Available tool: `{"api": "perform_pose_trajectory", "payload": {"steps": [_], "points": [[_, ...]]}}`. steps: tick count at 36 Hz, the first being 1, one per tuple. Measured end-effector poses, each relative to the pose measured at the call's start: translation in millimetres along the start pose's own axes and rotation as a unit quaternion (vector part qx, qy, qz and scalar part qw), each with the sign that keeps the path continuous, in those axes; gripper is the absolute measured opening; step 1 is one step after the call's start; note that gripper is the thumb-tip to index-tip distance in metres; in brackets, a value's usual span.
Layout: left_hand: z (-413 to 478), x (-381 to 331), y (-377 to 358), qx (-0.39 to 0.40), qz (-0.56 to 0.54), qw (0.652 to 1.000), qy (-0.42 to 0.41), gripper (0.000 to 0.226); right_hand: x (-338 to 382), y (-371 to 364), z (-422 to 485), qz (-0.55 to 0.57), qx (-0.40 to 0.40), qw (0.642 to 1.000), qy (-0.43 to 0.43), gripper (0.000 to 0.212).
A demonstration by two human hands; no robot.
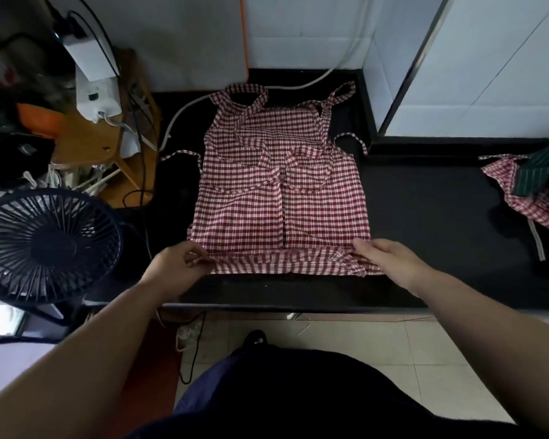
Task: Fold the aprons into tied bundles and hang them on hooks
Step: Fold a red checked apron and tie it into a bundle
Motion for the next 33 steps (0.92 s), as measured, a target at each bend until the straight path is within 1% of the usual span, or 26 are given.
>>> {"api": "perform_pose_trajectory", "payload": {"steps": [2,5,7,9,11,14,17,21,23,24,25,26,27,28,29,30,31,32,33], "points": [[5.7,3.8,3.6,-0.006,-0.038,0.999,0.021,0.021,-4.6,0.4,-1.1,-0.002,0.01,1.0,-0.015,0.048],[11.6,2.9,5.4,-0.015,-0.064,0.997,0.032,0.025,-9.1,-0.1,-0.5,-0.047,0.007,0.999,-0.016,0.037],[14.1,1.3,4.1,-0.034,-0.072,0.996,0.042,0.026,-10.6,-0.3,2.9,-0.062,-0.027,0.998,-0.006,0.027],[15.3,1.4,2.5,-0.064,-0.065,0.994,0.063,0.029,-12.0,-0.7,7.2,-0.058,-0.068,0.996,-0.005,0.027],[17.0,5.0,-0.1,-0.077,-0.059,0.992,0.082,0.034,-13.5,-2.8,13.2,-0.066,-0.09,0.994,-0.012,0.031],[22.4,8.2,-5.9,-0.061,0.005,0.994,0.093,0.034,-16.0,-5.0,24.9,-0.131,-0.101,0.985,-0.04,0.034],[27.2,6.8,-9.9,-0.072,0.048,0.992,0.095,0.033,-17.3,-4.5,35.0,-0.177,-0.112,0.976,-0.067,0.035],[30.6,7.0,-11.0,-0.08,0.122,0.984,0.105,0.04,-15.5,-5.0,39.8,-0.214,-0.137,0.963,-0.085,0.027],[28.5,1.1,-11.8,-0.094,0.136,0.98,0.109,0.044,-7.4,-6.0,34.5,-0.248,-0.173,0.949,-0.086,0.025],[27.0,-2.6,-12.4,-0.112,0.144,0.978,0.101,0.045,-1.3,-5.7,31.2,-0.295,-0.202,0.932,-0.064,0.026],[25.4,-6.3,-13.3,-0.135,0.162,0.975,0.074,0.045,5.3,-6.0,28.6,-0.361,-0.225,0.905,-0.02,0.027],[24.1,-9.5,-14.8,-0.156,0.187,0.97,0.024,0.043,11.4,-8.3,26.8,-0.43,-0.229,0.872,0.039,0.03],[22.1,-13.2,-16.7,-0.164,0.21,0.963,-0.042,0.042,16.2,-12.3,25.5,-0.479,-0.215,0.845,0.104,0.034],[20.7,-14.9,-20.4,-0.148,0.229,0.956,-0.112,0.043,19.8,-16.9,23.3,-0.508,-0.185,0.826,0.16,0.039],[20.8,-15.4,-24.2,-0.118,0.247,0.945,-0.177,0.045,23.7,-21.5,21.9,-0.521,-0.148,0.817,0.198,0.044],[20.4,-12.8,-29.2,-0.084,0.259,0.935,-0.225,0.046,25.1,-26.3,20.6,-0.526,-0.106,0.816,0.214,0.049],[18.1,-13.2,-32.0,-0.047,0.272,0.93,-0.244,0.044,24.6,-30.8,21.2,-0.528,-0.06,0.821,0.206,0.055],[14.3,-15.6,-33.4,-0.014,0.279,0.932,-0.23,0.041,22.2,-35.0,22.0,-0.528,-0.01,0.83,0.181,0.062],[11.4,-16.4,-34.9,0.023,0.287,0.937,-0.199,0.046,19.2,-38.3,23.5,-0.528,0.03,0.835,0.151,0.072]]}}
Point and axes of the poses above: each hand's wrist, its own z-axis towards the middle knuckle, its own y-axis out of the back of the hand, x = y × z, the point moved 2 cm from there along z, towards the middle knuckle, and after that the axes turned 1 degree about -y, right-handed, at the moved point
